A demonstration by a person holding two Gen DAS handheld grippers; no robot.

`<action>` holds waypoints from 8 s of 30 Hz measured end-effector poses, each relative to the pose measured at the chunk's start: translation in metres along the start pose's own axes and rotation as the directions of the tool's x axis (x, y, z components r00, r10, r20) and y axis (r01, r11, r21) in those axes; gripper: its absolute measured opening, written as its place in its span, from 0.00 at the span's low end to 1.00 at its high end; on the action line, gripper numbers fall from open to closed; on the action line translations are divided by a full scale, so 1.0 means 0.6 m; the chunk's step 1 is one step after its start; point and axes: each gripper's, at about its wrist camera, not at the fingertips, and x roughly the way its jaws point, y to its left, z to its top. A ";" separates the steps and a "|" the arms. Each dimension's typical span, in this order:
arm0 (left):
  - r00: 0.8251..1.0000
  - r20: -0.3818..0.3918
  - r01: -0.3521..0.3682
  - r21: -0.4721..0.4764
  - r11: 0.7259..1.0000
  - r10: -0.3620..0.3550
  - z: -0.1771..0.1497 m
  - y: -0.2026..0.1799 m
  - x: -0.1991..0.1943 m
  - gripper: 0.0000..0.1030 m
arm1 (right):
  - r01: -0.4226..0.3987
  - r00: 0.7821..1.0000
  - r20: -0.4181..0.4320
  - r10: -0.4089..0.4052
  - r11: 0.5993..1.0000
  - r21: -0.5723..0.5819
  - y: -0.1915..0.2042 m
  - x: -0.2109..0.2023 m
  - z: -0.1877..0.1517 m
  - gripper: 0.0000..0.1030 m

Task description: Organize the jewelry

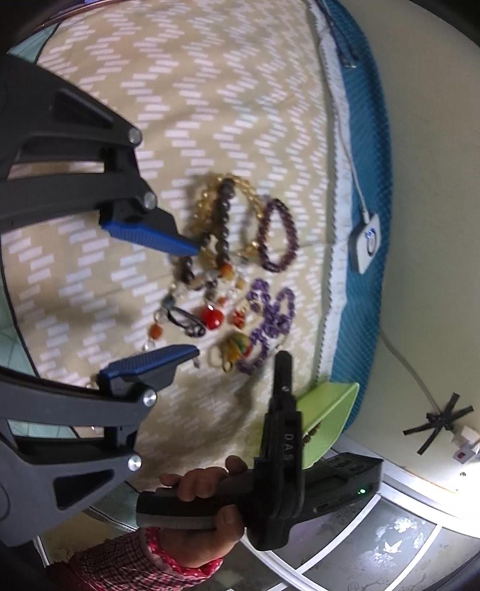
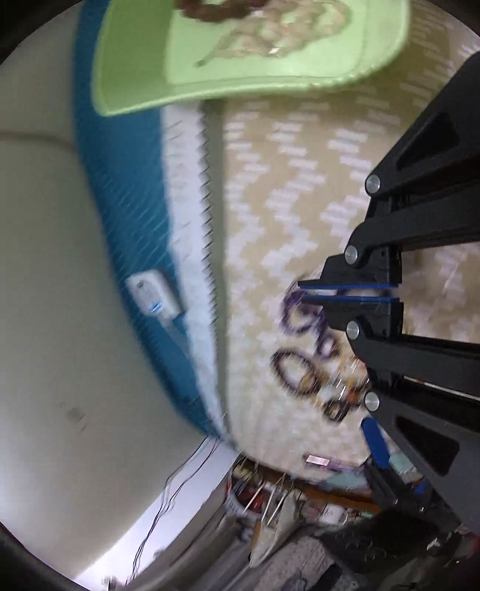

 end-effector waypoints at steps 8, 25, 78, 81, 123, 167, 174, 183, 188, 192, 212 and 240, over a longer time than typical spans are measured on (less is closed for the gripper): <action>1.000 0.012 0.023 0.031 0.999 -0.023 0.016 -0.010 0.023 0.47 | 0.012 0.999 0.040 -0.006 0.989 -0.150 0.033 -0.003 -0.022 0.13; 0.998 0.056 -0.019 -0.033 0.999 0.021 -0.008 0.045 -0.063 0.35 | 0.194 0.981 0.054 -0.188 0.892 -0.409 0.073 -0.019 -0.029 0.00; 0.996 -0.050 0.087 0.205 0.975 -0.078 0.297 -0.297 0.142 0.56 | -0.031 0.899 0.439 -0.009 0.996 0.084 -0.145 -0.298 0.016 0.00; 0.993 0.054 0.093 0.213 0.973 -0.107 0.286 -0.256 0.051 0.56 | 0.033 0.854 0.517 -0.058 0.998 0.057 -0.103 -0.334 -0.010 0.04; 0.998 -0.036 -0.042 0.103 0.994 0.046 0.000 -0.036 0.050 0.24 | 0.144 0.989 0.094 -0.116 0.912 -0.383 0.094 -0.020 -0.124 0.00; 0.995 0.079 0.074 -0.099 0.992 -0.066 0.077 -0.011 -0.018 0.23 | -0.155 0.908 0.401 0.116 0.986 0.065 -0.084 -0.189 -0.160 0.00; 0.993 0.119 0.008 -0.242 0.970 0.021 -0.017 0.091 -0.088 0.23 | -0.173 0.946 0.287 0.153 0.984 0.044 -0.020 -0.122 -0.176 0.13; 0.989 0.130 -0.043 -0.174 0.984 0.066 -0.061 0.067 -0.102 0.23 | -0.050 0.970 0.239 0.047 0.999 0.006 0.034 -0.095 -0.199 0.23; 0.989 0.129 -0.066 -0.030 0.997 0.069 -0.062 -0.018 -0.069 0.24 | -0.013 0.962 0.272 -0.002 0.999 0.052 0.025 -0.103 -0.203 0.23; 0.981 0.123 -0.156 0.059 0.986 0.148 -0.067 -0.054 -0.053 0.24 | 0.001 0.960 0.281 -0.018 0.998 0.059 0.023 -0.107 -0.204 0.23; 0.975 0.127 -0.182 0.006 0.983 0.179 -0.063 -0.042 -0.052 0.24 | -0.006 0.958 0.286 -0.014 0.998 0.068 0.019 -0.104 -0.201 0.23; 0.733 0.546 -0.454 -0.051 0.890 0.405 -0.072 -0.120 -0.126 0.83 | 0.495 0.626 0.747 -0.226 0.855 -0.156 0.148 -0.193 -0.260 0.69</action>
